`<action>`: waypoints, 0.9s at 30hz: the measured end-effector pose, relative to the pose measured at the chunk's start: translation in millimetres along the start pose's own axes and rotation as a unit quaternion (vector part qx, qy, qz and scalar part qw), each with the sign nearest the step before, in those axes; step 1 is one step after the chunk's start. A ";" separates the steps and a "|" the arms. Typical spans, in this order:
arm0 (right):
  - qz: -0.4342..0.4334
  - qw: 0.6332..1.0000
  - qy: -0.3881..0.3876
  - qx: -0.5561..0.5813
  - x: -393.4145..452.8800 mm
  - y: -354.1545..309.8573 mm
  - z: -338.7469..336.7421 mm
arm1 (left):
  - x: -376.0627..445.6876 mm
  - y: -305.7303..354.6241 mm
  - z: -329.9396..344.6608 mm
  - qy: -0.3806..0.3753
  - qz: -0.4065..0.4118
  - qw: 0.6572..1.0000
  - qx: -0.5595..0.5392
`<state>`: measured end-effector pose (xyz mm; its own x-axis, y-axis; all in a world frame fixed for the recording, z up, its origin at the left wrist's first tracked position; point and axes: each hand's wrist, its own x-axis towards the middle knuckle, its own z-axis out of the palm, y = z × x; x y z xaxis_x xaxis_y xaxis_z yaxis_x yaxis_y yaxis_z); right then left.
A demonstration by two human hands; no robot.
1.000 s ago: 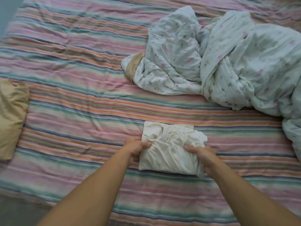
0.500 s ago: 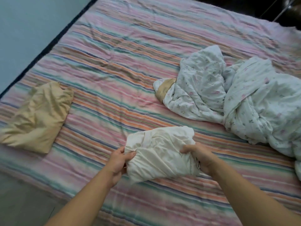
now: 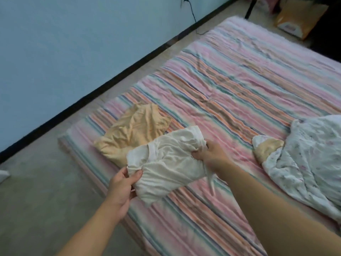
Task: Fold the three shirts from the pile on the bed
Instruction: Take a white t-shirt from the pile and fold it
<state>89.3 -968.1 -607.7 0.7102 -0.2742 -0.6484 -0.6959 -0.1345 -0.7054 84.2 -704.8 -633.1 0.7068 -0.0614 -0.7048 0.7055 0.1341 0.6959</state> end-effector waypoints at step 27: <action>-0.043 0.918 -0.026 -0.392 56.6 -95.7 103.2 | 78.0 70.4 -67.1 0.060 0.049 0.806 0.587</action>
<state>207.1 -872.5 -606.5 0.7555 -0.1873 -0.6278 -0.4851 -0.8039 -0.3440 185.6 -633.8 -648.4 0.8016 -0.0010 -0.5979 0.2599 -0.9000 0.3499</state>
